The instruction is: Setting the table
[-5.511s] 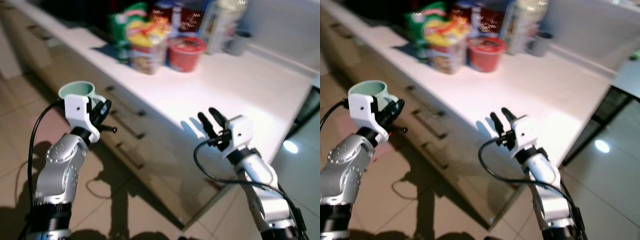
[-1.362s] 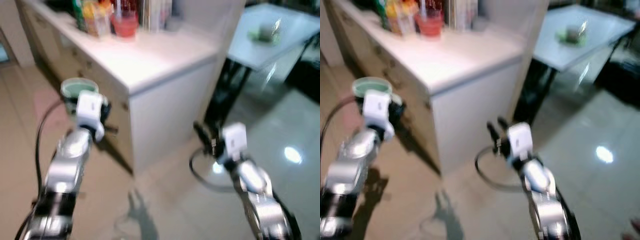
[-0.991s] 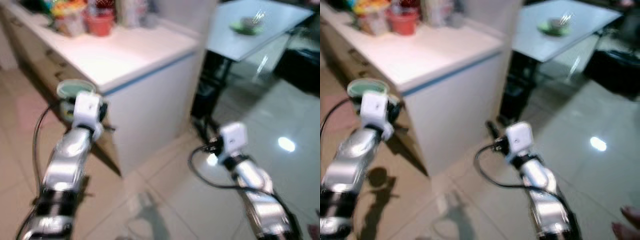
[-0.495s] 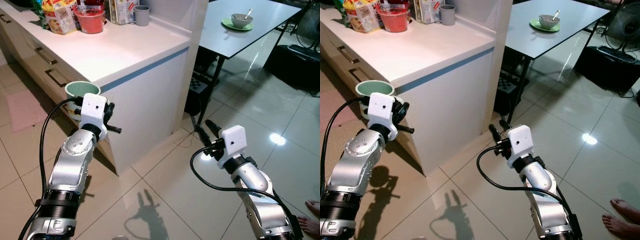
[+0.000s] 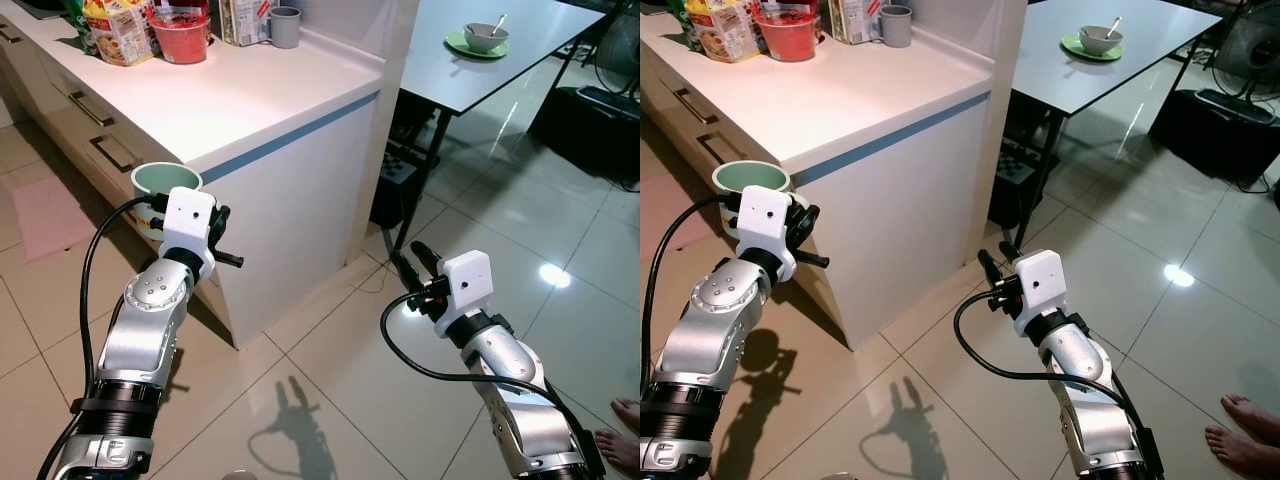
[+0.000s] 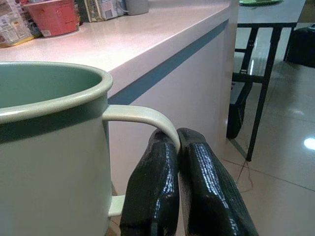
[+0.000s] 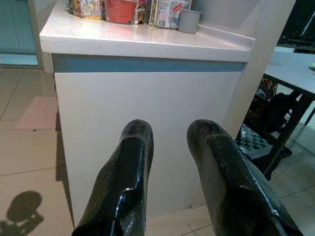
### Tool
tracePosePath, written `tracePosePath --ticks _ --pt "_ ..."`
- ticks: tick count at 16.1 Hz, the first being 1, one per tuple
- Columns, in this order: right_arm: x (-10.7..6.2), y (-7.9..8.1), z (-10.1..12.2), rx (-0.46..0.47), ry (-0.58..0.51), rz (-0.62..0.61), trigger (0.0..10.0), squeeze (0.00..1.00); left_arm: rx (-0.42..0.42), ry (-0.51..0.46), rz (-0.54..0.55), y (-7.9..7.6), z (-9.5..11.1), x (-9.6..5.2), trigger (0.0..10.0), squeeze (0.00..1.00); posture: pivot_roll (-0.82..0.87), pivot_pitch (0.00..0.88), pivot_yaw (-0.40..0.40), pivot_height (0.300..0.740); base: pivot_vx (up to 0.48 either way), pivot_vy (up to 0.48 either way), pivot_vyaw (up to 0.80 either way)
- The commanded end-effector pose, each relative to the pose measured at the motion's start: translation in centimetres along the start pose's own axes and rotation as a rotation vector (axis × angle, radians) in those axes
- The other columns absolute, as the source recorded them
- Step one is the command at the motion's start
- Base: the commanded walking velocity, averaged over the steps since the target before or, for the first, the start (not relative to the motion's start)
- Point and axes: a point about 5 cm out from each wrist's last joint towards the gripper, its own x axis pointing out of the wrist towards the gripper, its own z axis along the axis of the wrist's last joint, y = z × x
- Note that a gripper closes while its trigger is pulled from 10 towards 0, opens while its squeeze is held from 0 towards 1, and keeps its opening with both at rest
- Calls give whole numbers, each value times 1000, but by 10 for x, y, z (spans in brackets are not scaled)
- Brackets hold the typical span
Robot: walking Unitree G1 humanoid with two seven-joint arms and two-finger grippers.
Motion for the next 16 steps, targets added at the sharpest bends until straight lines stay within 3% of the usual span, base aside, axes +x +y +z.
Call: tracePosePath --ticks 1,10,16 --pt "0 -6 -1 -2 14 -16 10000 0 21 -5 -3 -2 3 0 10000 0 79 0 -25 740 0 0 0" --pt "1 -3 -6 2 38 3 10000 0 71 -8 -31 -9 4 -1 10000 0 86 0 -22 740 0 0 0" --pt "2 -5 -8 -7 51 -8 10000 0 71 -14 -10 -12 7 2 10000 0 81 0 -18 740 103 -412 0"
